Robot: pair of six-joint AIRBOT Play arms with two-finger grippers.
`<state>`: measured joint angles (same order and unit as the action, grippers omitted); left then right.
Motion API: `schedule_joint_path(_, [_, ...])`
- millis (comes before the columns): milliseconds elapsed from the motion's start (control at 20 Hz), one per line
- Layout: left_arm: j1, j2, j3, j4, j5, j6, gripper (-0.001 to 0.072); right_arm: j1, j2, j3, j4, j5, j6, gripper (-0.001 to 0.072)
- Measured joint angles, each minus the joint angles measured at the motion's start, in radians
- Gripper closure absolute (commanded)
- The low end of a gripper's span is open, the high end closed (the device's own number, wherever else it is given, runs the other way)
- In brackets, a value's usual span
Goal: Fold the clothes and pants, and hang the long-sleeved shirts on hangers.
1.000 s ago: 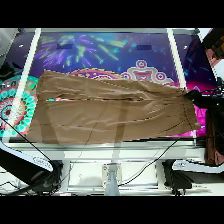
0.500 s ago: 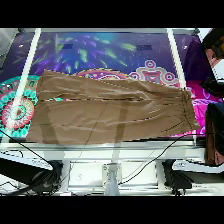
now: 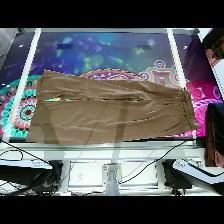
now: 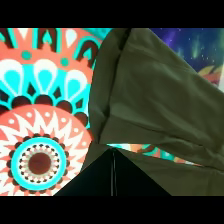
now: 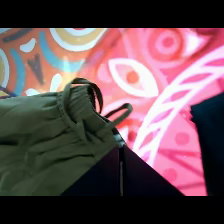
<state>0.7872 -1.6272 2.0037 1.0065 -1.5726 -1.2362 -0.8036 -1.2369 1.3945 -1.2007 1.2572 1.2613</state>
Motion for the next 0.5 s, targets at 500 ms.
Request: schedule_joint_path(500, [0.042, 0.335, -0.404, 0.109, 0.254, -0.013, 0.0697, -0.244, 0.371, -0.399, -0.025, 0.106, -0.02, 0.0634])
